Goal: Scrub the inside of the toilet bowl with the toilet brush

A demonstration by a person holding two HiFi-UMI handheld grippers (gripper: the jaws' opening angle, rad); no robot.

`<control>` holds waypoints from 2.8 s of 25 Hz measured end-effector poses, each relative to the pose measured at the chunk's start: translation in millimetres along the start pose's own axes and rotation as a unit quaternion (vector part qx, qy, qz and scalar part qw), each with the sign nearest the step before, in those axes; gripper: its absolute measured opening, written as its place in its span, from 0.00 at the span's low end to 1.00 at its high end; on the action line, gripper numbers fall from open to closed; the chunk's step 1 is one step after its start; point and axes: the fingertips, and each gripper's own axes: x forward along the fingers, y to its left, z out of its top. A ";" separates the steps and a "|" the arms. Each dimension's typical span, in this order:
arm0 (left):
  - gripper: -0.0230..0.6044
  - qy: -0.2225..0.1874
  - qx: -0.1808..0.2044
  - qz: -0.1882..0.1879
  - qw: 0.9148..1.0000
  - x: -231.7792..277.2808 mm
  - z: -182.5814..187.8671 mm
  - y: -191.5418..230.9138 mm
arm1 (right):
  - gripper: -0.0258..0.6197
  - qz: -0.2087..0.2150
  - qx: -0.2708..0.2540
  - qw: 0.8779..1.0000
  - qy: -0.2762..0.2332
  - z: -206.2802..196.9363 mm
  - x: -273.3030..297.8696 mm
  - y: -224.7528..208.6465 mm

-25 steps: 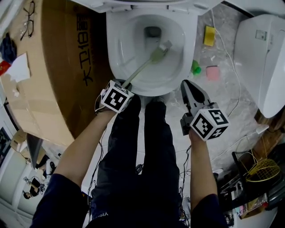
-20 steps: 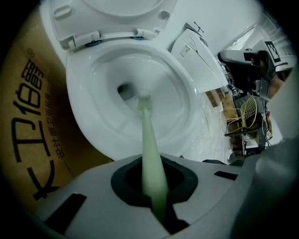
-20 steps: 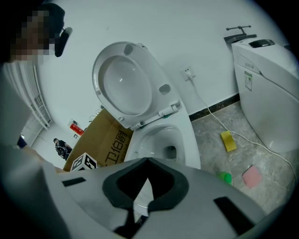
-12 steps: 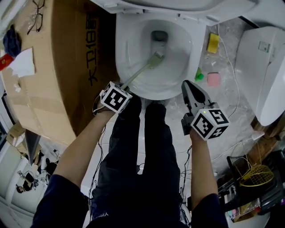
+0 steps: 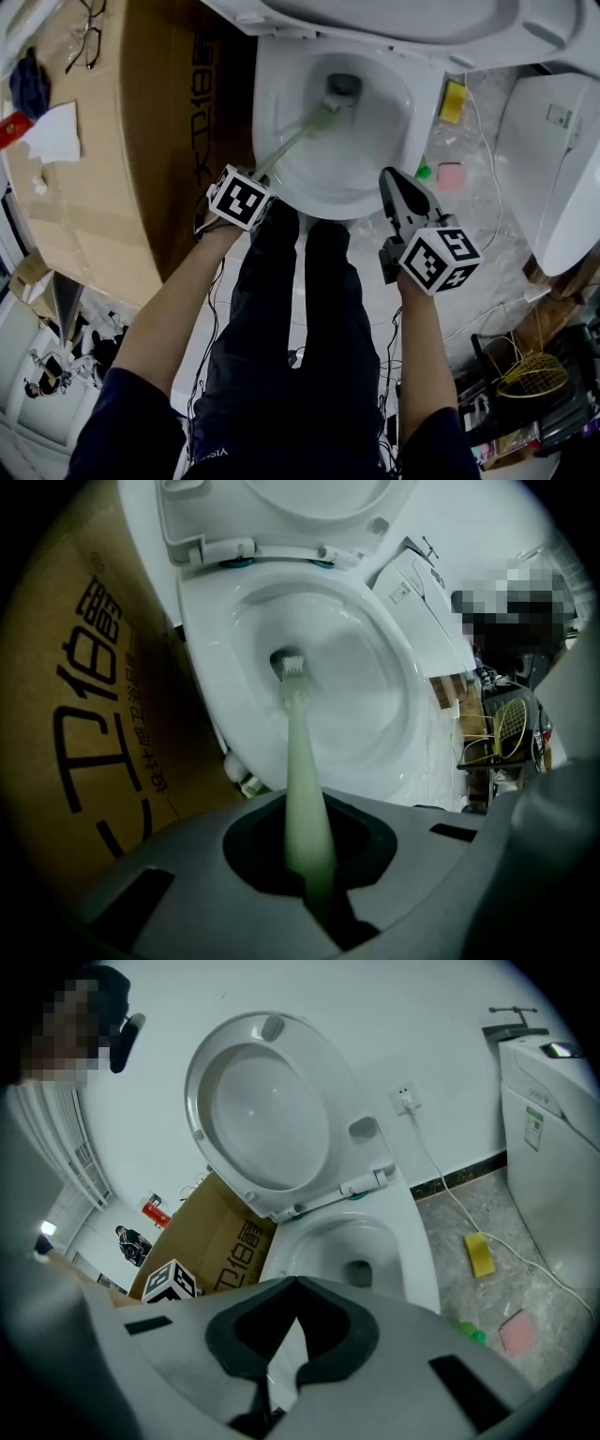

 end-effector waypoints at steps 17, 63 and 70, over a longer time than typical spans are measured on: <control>0.09 -0.032 0.011 0.053 0.998 -16.5 50.7 45.7 | 0.05 -0.016 0.015 1.000 -0.007 4.4 -3.6 -14.0; 0.09 -0.054 0.049 -0.014 0.997 5.6 45.9 -75.8 | 0.05 -0.040 0.040 0.998 -0.040 -47.1 -73.9 -39.9; 0.09 -0.050 0.042 -0.026 0.998 10.4 21.7 -87.5 | 0.05 -0.037 0.036 0.998 -0.036 -56.0 -73.2 -31.8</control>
